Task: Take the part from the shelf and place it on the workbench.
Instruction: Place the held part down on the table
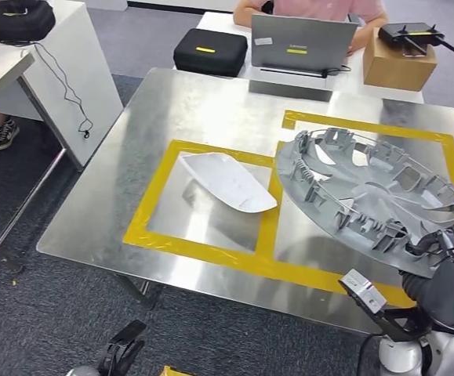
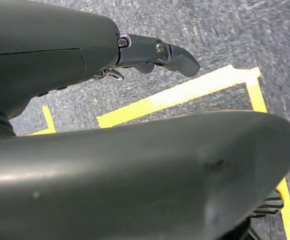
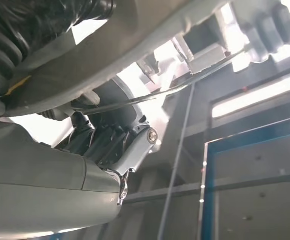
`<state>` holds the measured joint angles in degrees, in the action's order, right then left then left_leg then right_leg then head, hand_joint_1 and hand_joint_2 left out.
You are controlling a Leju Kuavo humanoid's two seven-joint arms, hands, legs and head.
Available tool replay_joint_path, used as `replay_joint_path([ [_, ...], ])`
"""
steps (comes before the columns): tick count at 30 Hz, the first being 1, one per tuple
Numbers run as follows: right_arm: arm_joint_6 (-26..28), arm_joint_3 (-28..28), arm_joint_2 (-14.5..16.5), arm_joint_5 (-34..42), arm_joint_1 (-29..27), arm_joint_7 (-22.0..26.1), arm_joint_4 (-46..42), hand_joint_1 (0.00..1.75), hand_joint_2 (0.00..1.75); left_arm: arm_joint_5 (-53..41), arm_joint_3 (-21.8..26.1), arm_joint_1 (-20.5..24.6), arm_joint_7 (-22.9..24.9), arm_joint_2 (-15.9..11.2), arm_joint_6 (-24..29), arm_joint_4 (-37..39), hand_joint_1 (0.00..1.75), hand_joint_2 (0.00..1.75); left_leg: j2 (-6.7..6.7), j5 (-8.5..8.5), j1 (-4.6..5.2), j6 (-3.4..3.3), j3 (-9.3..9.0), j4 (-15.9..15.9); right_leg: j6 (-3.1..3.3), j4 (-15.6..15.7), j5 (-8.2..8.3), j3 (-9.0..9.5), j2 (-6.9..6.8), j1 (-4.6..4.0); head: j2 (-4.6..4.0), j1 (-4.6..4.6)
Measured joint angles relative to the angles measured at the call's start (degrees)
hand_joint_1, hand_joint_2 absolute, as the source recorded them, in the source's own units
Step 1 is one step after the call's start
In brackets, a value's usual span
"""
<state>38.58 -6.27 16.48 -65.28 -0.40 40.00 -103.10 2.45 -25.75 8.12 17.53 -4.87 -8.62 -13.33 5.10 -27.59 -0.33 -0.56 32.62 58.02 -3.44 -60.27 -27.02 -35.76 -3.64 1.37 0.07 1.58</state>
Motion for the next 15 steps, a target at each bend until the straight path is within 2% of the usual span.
replay_joint_path([
  [1, 0.0, 0.0, 0.0, 0.0, 0.0, 0.0, 0.0, 1.75, 1.75, 0.0, 0.0, 0.0, 0.0, -0.1, 0.0, 0.0, 0.0, 0.0, 0.42, -0.18, 0.21, 0.38, -0.05, 0.2, 0.38, 1.0, -0.06, 0.58, -0.54, -0.14, 0.0, 0.07],
  [3, 0.0, -0.1, 0.0, -0.1, 0.1, 0.0, 0.0, 1.75, 1.75, 0.0, 0.0, 0.1, 0.0, -0.1, 0.0, 0.0, 0.0, 0.0, 1.42, -0.3, 0.3, 0.81, -0.23, 0.3, 1.47, 0.8, -0.2, 0.41, 0.59, -0.28, -0.01, 0.31],
  [4, 0.0, -0.2, 0.0, -0.1, 0.0, 0.0, 0.0, 1.75, 1.75, -0.1, 0.0, 0.1, 0.0, -0.1, 0.0, 0.0, 0.0, 0.0, 1.27, -0.59, 0.14, 1.04, -0.31, 0.4, 1.84, 0.8, -0.13, 0.32, 1.21, -0.24, -0.01, 0.39],
  [6, 0.0, -0.3, 0.1, -0.3, 0.1, 0.0, 0.0, 1.75, 1.75, -0.1, 0.0, 0.2, 0.0, -0.1, -0.1, 0.0, 0.0, 0.0, -1.16, -2.82, -0.27, 1.45, 0.71, 3.3, 2.61, 0.9, 0.04, 0.31, 2.52, -0.14, -0.01, 0.51],
  [7, 0.0, -0.2, 0.1, -0.3, 0.2, 0.0, 0.0, 1.75, 1.75, -0.1, 0.0, 0.2, 0.0, -0.1, -0.1, 0.0, 0.0, 0.0, -2.86, -4.68, -0.4, 1.57, 2.04, 6.5, 2.91, 0.9, 0.09, 0.32, 3.09, -0.12, -0.01, 0.62],
  [8, 0.0, -0.2, 0.1, -0.5, 0.2, 0.0, 0.0, 1.75, 1.75, -0.1, 0.0, 0.0, 0.0, -0.1, -0.1, 0.0, 0.0, 0.0, -4.02, -6.62, -0.43, 1.58, 3.87, 10.5, 3.16, 0.9, 0.11, 0.32, 3.7, -0.19, -0.01, 0.7],
  [9, 0.0, -0.3, 0.1, -0.7, 0.2, 0.0, 0.1, 1.75, 1.75, -0.1, 0.0, -0.1, 0.0, -0.1, -0.2, 0.0, 0.0, 0.0, -4.47, -8.04, -0.37, 1.53, 5.68, 14.3, 3.32, 0.9, 0.12, 0.32, 4.31, -0.31, 0.0, 0.78],
  [10, 0.0, -0.3, 0.1, -1.0, 0.2, 0.0, 0.2, 1.75, 1.75, -0.2, 0.0, -0.2, 0.0, -0.1, -0.2, 0.0, 0.0, 0.0, -4.64, -8.51, -0.3, 1.4, 6.94, 16.7, 3.41, 0.9, 0.12, 0.36, 4.87, -0.47, 0.0, 0.79],
  [11, 0.0, -0.3, 0.1, -1.2, 0.2, 0.0, 0.3, 1.75, 1.75, -0.3, 0.0, -0.3, 0.0, -0.1, -0.2, 0.0, 0.0, 0.0, -4.72, -7.81, -0.21, 1.12, 7.29, 17.0, 3.46, 0.9, 0.12, 0.42, 5.44, -0.65, 0.0, 0.79],
  [12, 0.0, -0.3, 0.1, -1.4, 0.2, 0.0, 0.4, 1.75, 1.75, -0.4, 0.0, -0.2, 0.0, -0.1, -0.2, 0.0, 0.0, 0.0, -4.81, -6.09, -0.07, 0.7, 6.59, 15.0, 3.47, 0.9, 0.12, 0.51, 5.9, -0.83, 0.0, 0.79],
  [14, 0.0, -0.3, 0.1, -1.6, 0.2, 0.0, 0.5, 1.75, 1.75, -0.6, 0.1, -0.1, 0.0, -0.2, -0.2, 0.0, 0.0, 0.0, -5.39, -1.91, 0.35, -0.6, 3.35, 7.4, 3.46, 0.9, 0.11, 0.69, 6.52, -1.13, 0.0, 0.73],
  [15, 0.0, -0.3, 0.1, -1.7, 0.2, 0.0, 0.5, 1.75, 1.75, -0.6, 0.1, -0.1, 0.0, -0.2, -0.2, 0.0, 0.0, 0.0, -5.72, -0.67, 0.55, -1.09, 1.95, 4.1, 3.39, 0.9, 0.11, 0.64, 6.74, -1.22, 0.0, 0.71],
])
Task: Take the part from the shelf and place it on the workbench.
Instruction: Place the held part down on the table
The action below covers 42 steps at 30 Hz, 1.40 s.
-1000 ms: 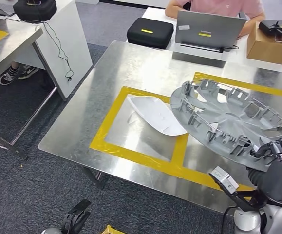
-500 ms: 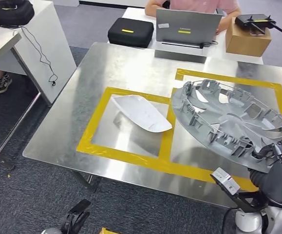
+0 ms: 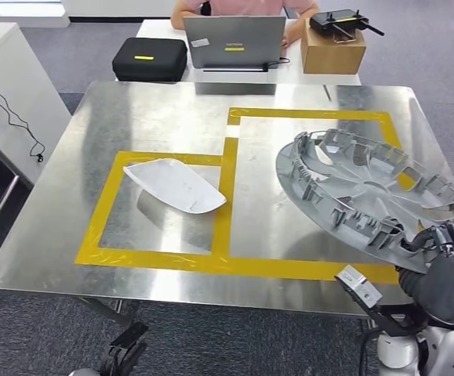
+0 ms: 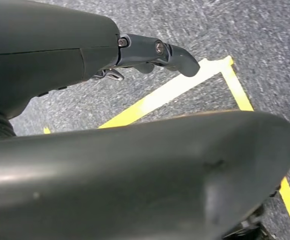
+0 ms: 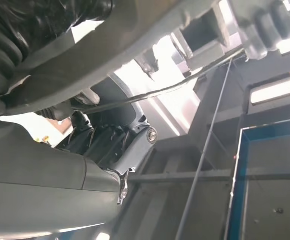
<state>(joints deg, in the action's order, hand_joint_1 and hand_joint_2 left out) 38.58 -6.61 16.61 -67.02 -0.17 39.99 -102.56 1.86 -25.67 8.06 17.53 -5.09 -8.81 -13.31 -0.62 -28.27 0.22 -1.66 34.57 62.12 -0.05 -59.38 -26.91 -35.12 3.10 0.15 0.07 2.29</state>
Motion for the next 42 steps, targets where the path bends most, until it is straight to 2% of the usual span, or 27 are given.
replay_joint_path([
  [1, 0.0, 0.0, 0.0, -0.1, 0.0, 0.0, 0.0, 1.75, 1.75, 0.0, 0.0, 0.0, 0.0, 0.0, 0.0, 0.0, 0.0, 0.0, -0.27, 0.61, 0.1, 0.14, -0.85, -2.2, -0.05, -0.1, -0.03, -0.15, 0.12, -0.05, 0.0, -0.04],
  [2, 0.0, 0.0, 0.0, -0.3, 0.0, 0.0, 0.1, 1.75, 1.75, -0.1, 0.1, 0.1, 0.0, 0.0, 0.0, 0.0, 0.0, 0.0, -0.41, 0.58, 0.14, 0.64, -1.12, -3.1, -0.13, -0.1, -0.05, -0.34, 0.18, -0.04, 0.0, -0.05],
  [4, 0.0, -0.1, 0.0, -0.7, 0.0, 0.0, 0.2, 1.75, 1.75, -0.1, 0.1, 0.1, 0.0, 0.1, 0.0, 0.0, 0.0, 0.0, -0.41, 0.7, 0.18, 1.61, -1.06, -3.5, -0.26, -0.2, -0.03, -0.55, 0.18, 0.08, 0.0, -0.05],
  [9, 0.0, -0.1, 0.0, -1.6, 0.2, 0.0, 0.9, 1.75, 1.75, -0.5, 0.2, 0.1, 0.0, 0.1, -0.1, 0.0, 0.0, 0.0, -0.44, 0.83, 0.29, 1.17, -0.95, -3.5, -0.77, 0.3, 0.3, -0.35, 0.16, 0.22, 0.0, -0.06],
  [17, 0.0, -0.3, -0.2, -3.6, 1.8, -1.2, 5.8, 1.75, 1.75, -1.2, 0.8, 0.1, 0.1, 0.3, -0.3, 0.0, 0.0, 0.0, -0.44, 0.88, 0.45, 0.95, -0.95, -3.5, -1.04, 0.5, 0.48, -0.31, 0.17, 0.42, -0.01, -0.04],
  [22, 0.0, 0.9, -1.3, -5.7, 3.6, -7.6, 10.5, 1.75, 1.75, -1.8, 1.5, 0.0, 0.3, 0.2, -0.5, 0.0, 0.0, 0.0, -0.44, 0.92, 0.43, 0.91, -0.95, -3.5, -1.07, 0.5, 0.5, -0.34, 0.18, 0.4, 0.0, -0.03],
  [29, 0.0, 6.0, -5.6, -7.0, 6.7, -17.3, 16.7, 1.75, 1.75, -3.6, 2.7, -0.3, 2.0, 0.2, -1.2, -0.3, 0.0, 0.0, -0.42, 0.96, 0.4, 0.91, -0.95, -3.5, -1.07, 0.5, 0.51, -0.36, 0.22, 0.36, 0.0, -0.03],
  [32, 0.0, 8.3, -7.0, -7.0, 8.5, -19.6, 19.9, 1.75, 1.75, -4.3, 3.2, -0.3, 1.7, 0.2, -1.1, -0.4, 0.0, 0.0, -0.43, 0.96, 0.37, 0.92, -0.95, -3.5, -1.07, 0.5, 0.51, -0.36, 0.23, 0.36, 0.0, -0.03],
  [36, 0.0, 10.0, -8.1, -6.9, 10.1, -20.5, 22.9, 1.71, 1.75, -4.5, 3.6, -0.2, 1.5, 0.2, -1.1, -0.4, 0.0, 0.0, -0.44, 0.97, 0.37, 0.92, -0.95, -3.5, -1.07, 0.5, 0.51, -0.35, 0.21, 0.36, -0.01, -0.03],
  [37, 0.0, 10.3, -8.3, -6.9, 10.3, -20.5, 23.4, 1.51, 1.75, -4.6, 3.7, -0.2, 1.4, 0.2, -1.1, -0.4, 0.0, 0.0, -0.44, 0.97, 0.38, 0.92, -0.95, -3.5, -1.07, 0.5, 0.51, -0.35, 0.21, 0.36, -0.01, -0.03],
  [40, 0.0, 11.3, -8.9, -5.6, 11.2, -22.5, 25.1, 0.27, 1.75, -4.8, 4.0, -0.2, 1.3, 0.2, -0.9, -0.4, 0.0, 0.0, -0.43, 0.97, 0.38, 0.92, -0.95, -3.5, -1.07, 0.5, 0.51, -0.34, 0.23, 0.37, 0.0, -0.02],
  [41, 0.0, 12.1, -9.2, -4.2, 11.8, -24.0, 26.1, 0.03, 1.75, -5.0, 4.1, -0.2, 1.2, 0.1, -0.8, -0.4, 0.0, 0.0, -0.42, 0.97, 0.38, 0.92, -0.95, -3.5, -1.08, 0.5, 0.51, -0.34, 0.25, 0.37, 0.0, -0.03],
  [42, -0.1, 13.2, -9.6, -2.2, 12.7, -26.0, 27.4, 0.0, 1.75, -5.2, 4.2, -0.2, 1.1, 0.1, -0.7, -0.4, 0.0, 0.0, -0.41, 0.97, 0.38, 0.92, -0.95, -3.5, -1.08, 0.5, 0.52, -0.34, 0.26, 0.37, 0.0, -0.03],
])
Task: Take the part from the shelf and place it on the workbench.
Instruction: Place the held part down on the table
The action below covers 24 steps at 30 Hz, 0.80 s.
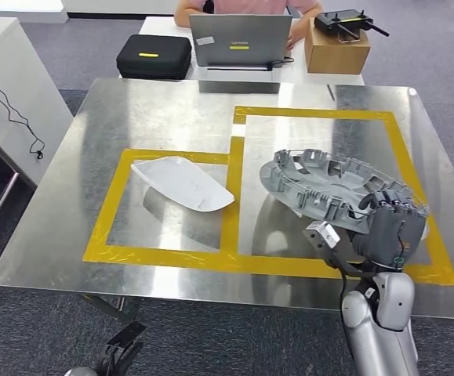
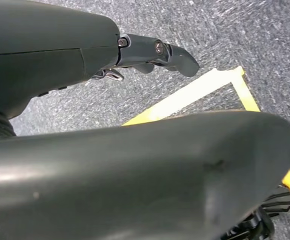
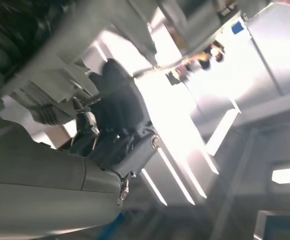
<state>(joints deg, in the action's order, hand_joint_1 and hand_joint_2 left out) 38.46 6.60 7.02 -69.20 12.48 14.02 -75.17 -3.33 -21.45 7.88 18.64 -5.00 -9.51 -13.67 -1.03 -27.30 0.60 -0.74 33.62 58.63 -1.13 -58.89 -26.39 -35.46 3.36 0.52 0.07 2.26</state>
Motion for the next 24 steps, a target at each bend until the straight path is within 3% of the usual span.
replay_joint_path([
  [5, -1.2, 6.0, -1.6, 8.8, 3.7, -5.4, 5.6, 0.0, 1.75, -0.3, 0.7, 0.0, -0.4, -0.3, 0.6, 0.1, 0.0, 0.0, 0.0, 0.07, 0.01, -0.09, 0.0, 0.0, -0.03, 0.0, 0.05, -0.01, -0.02, 0.0, -0.01, 0.01],
  [18, -1.4, 10.1, -3.1, 9.9, 5.5, -5.9, 9.3, 0.0, 1.75, -0.5, 1.6, -0.1, -0.6, -0.5, 0.6, 0.3, 0.0, 0.0, -0.02, 0.08, 0.01, -0.11, 0.01, 0.0, -0.02, 0.0, 0.05, -0.01, -0.03, 0.0, 0.0, 0.01],
  [22, -2.1, 10.3, -3.2, 10.6, 5.6, -6.4, 9.6, 0.0, 0.0, -0.5, 1.6, -0.1, -0.7, -0.5, 0.6, 0.3, 0.0, 0.0, -0.02, 0.08, 0.01, -0.11, 0.01, 0.0, -0.02, 0.0, 0.05, 0.0, -0.04, 0.0, 0.0, 0.0],
  [24, -4.1, 10.5, -3.2, 12.3, 5.8, -7.7, 9.8, 0.0, 0.0, -0.5, 1.6, -0.1, -0.8, -0.5, 0.6, 0.3, 0.0, 0.0, -0.02, 0.09, 0.01, -0.11, 0.01, 0.0, -0.02, 0.0, 0.06, 0.0, -0.03, 0.0, 0.0, 0.0],
])
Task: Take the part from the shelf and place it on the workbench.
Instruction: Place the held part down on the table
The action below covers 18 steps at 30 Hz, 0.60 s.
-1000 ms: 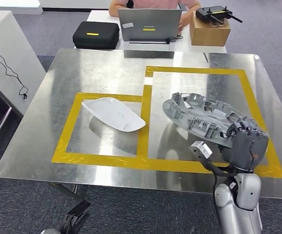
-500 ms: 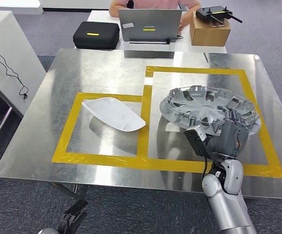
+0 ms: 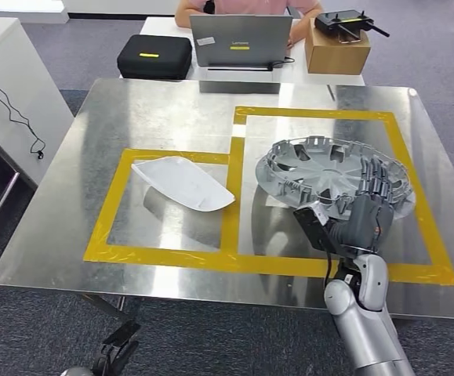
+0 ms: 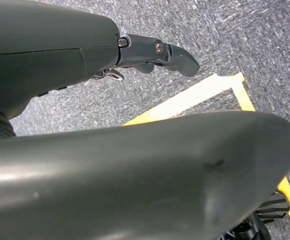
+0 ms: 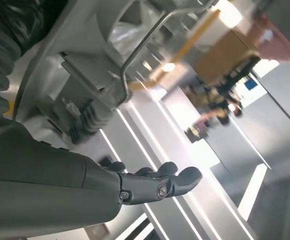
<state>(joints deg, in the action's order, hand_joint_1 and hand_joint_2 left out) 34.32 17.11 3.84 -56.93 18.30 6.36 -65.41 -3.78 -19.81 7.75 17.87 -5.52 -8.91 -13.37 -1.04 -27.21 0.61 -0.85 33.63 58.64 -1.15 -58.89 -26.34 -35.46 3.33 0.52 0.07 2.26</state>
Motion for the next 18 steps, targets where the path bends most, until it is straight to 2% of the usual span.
replay_joint_path([
  [5, -7.4, 1.0, 0.0, 8.5, 1.2, -3.4, 0.3, 0.0, 0.0, -0.2, 0.7, -0.2, -0.4, -0.1, 0.0, 0.0, 0.0, 0.0, 0.0, 0.01, 0.0, 0.0, 0.0, 0.0, 0.02, 0.0, 0.02, 0.0, 0.0, 0.0, 0.0, 0.01],
  [10, -19.1, 1.6, 0.2, 25.1, 2.6, -7.5, 0.0, 0.0, 0.0, 0.0, 2.3, -0.7, -0.7, -0.4, -0.3, 0.1, 0.0, 0.0, 0.0, 0.01, -0.02, 0.0, 0.0, 0.0, 0.02, 0.0, 0.03, 0.01, 0.0, -0.01, 0.0, 0.0],
  [12, -25.4, 2.1, 0.7, 35.6, 2.8, -11.2, -1.0, 0.0, 0.0, 0.3, 3.0, -0.9, -0.8, -0.6, -0.8, 0.1, 0.0, 0.0, 0.0, 0.01, -0.02, 0.0, 0.0, 0.0, 0.02, 0.0, 0.02, 0.01, 0.0, -0.02, -0.01, -0.01],
  [14, -30.4, 3.4, 1.4, 50.8, 2.9, -16.4, -3.0, 0.0, 0.0, 0.5, 3.9, -1.2, -1.0, -0.8, -1.6, 0.3, 0.0, 0.0, 0.03, 0.01, -0.03, 0.0, -0.01, 0.0, 0.03, 0.0, 0.02, -0.02, 0.06, -0.02, -0.01, -0.01],
  [16, -31.3, 5.9, 1.6, 65.8, 3.3, -20.0, -5.3, 0.0, 0.0, 0.4, 4.6, -1.4, -1.0, -1.1, -2.3, 0.4, 0.0, 0.0, 0.11, 0.0, -0.04, 0.01, -0.02, 0.0, 0.03, 0.0, 0.02, -0.05, 0.16, -0.04, 0.0, 0.01],
  [18, -31.2, 8.9, 1.4, 74.5, 3.7, -21.9, -7.1, 0.0, 0.0, 0.2, 5.3, -1.5, -1.0, -1.3, -2.7, 0.5, 0.0, 0.0, 0.13, 0.0, -0.04, 0.01, -0.01, 0.0, 0.04, 0.0, 0.02, -0.07, 0.15, -0.05, 0.0, 0.02],
])
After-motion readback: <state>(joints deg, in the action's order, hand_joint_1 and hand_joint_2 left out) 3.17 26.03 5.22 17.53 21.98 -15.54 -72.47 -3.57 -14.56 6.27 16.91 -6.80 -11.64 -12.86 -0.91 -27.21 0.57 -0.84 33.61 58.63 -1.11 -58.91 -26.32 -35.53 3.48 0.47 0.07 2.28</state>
